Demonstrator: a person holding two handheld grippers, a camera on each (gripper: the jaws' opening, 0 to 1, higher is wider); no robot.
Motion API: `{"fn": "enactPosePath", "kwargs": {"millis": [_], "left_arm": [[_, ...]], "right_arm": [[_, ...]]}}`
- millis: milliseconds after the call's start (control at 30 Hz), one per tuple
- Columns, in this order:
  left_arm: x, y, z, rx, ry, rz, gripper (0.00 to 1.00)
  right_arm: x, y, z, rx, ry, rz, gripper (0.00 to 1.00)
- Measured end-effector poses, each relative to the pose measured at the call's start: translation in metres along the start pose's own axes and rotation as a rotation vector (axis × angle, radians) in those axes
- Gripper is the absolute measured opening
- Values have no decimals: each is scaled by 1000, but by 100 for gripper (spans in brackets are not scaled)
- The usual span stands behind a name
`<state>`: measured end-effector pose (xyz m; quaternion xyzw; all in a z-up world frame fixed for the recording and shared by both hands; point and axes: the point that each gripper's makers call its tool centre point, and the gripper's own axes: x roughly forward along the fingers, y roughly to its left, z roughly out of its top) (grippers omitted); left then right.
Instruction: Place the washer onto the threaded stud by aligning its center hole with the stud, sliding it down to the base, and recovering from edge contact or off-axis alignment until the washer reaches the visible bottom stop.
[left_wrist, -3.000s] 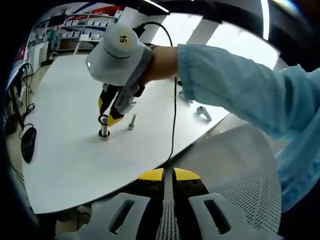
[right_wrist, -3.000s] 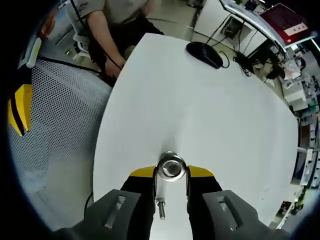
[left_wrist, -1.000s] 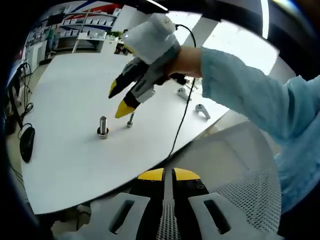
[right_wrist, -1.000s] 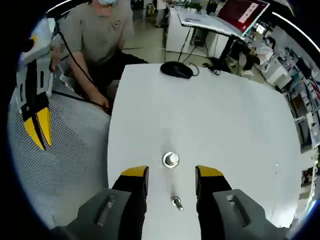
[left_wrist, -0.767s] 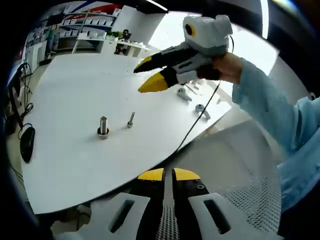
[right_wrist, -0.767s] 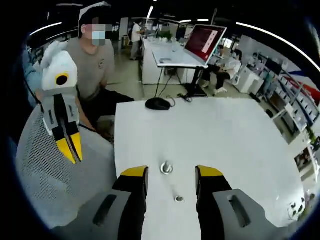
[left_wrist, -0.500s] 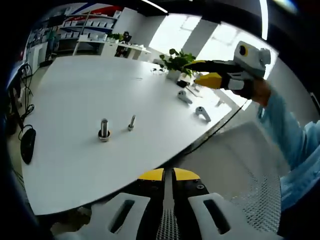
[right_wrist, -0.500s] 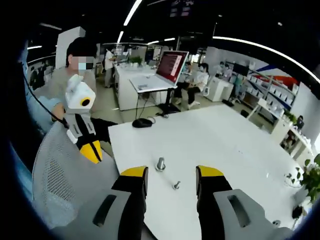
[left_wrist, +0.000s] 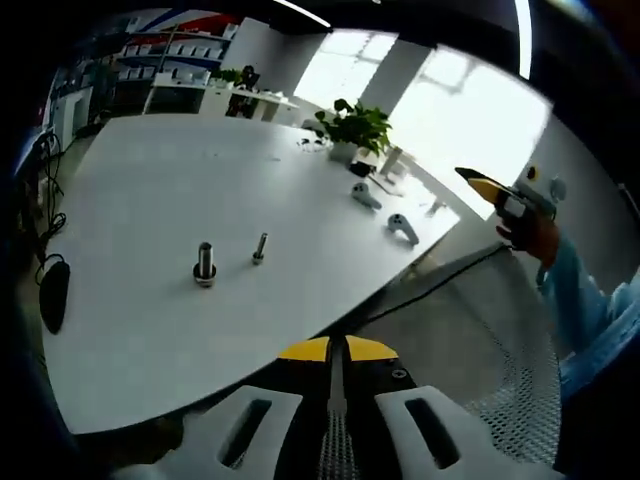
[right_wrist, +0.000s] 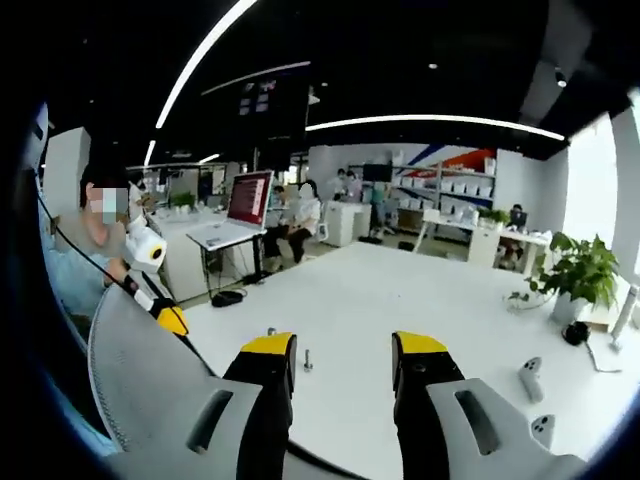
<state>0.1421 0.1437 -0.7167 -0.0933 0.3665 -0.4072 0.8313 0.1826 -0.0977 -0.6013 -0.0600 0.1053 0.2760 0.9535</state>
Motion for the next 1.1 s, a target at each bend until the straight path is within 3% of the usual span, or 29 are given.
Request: {"fn": "enactPosePath", "kwargs": {"millis": [100,367,467,567,733,867,1100], "left_arm": [[-1,2,2,-14,-17,10,2],[-3,10,4,-66,-37,50,4],[-5,12,5,-73,-55,61,5],[-7,13,8,-52,-75,65,5],[-5,15,5,-81,-55,74,6],[-5,16,5,-87,-62,83,7],[-6,17,7,-91,-79,91,7]], "right_arm": [[7,-3,-8,20,-8,2,40],[22,7,-36,-23,45,47,40],[25,14,-40,-34,20,80,36],[29,20,-43,-159,32,124,35],[30,13,-45,-55,12,114,34],[32,10,-49,-53,37,92,34],[31,15,-55,-10,62,120,33]]}}
